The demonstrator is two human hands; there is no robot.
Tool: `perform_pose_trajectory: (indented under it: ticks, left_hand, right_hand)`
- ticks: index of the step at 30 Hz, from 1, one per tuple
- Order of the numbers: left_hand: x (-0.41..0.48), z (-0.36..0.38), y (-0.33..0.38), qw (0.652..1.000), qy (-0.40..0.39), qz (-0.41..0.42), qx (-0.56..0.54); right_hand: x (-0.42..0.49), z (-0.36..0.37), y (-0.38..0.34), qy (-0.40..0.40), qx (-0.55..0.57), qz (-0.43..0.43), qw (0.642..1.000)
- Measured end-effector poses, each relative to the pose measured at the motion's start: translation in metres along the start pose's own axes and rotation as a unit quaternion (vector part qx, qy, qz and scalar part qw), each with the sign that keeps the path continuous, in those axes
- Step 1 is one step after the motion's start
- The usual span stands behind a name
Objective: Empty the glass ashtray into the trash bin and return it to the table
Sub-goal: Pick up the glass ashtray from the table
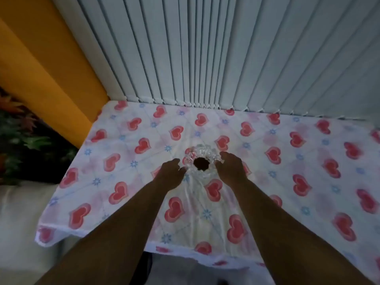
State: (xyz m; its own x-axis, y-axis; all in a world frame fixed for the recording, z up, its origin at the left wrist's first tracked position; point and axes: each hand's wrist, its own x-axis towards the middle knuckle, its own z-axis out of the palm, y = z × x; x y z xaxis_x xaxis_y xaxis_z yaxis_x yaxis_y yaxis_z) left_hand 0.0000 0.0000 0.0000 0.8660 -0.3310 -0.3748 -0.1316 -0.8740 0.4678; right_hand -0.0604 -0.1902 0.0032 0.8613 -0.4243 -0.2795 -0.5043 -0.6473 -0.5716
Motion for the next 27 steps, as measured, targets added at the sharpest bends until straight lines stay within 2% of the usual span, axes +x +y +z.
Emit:
perform_pose_trajectory:
  ticks: [2,6,9,15,22,27]
  left_hand:
    - [0.012,0.006,0.007,0.999,-0.004,-0.033,-0.033]
    - [0.031,0.020,0.014,0.999,-0.001,-0.027,-0.039]
    - [0.036,0.026,0.015,0.999,0.016,-0.043,-0.021]
    - [0.019,0.025,0.008,0.991,0.037,-0.074,-0.102]
    - [-0.056,-0.009,-0.006,0.976,0.087,-0.102,-0.171]
    - [-0.126,-0.025,-0.037,0.962,0.141,-0.131,-0.191]
  right_hand:
    - [0.010,0.005,0.001,-0.002,-0.027,-0.001,1.000]
    - [0.019,0.013,0.002,0.002,-0.049,-0.004,0.999]
    - [0.016,0.015,0.003,0.027,-0.040,-0.006,0.999]
    - [-0.006,0.014,0.000,0.036,0.010,-0.015,0.999]
    - [-0.071,0.013,-0.039,0.026,0.069,-0.034,0.997]
    - [-0.123,0.041,-0.062,0.015,0.060,-0.079,0.995]
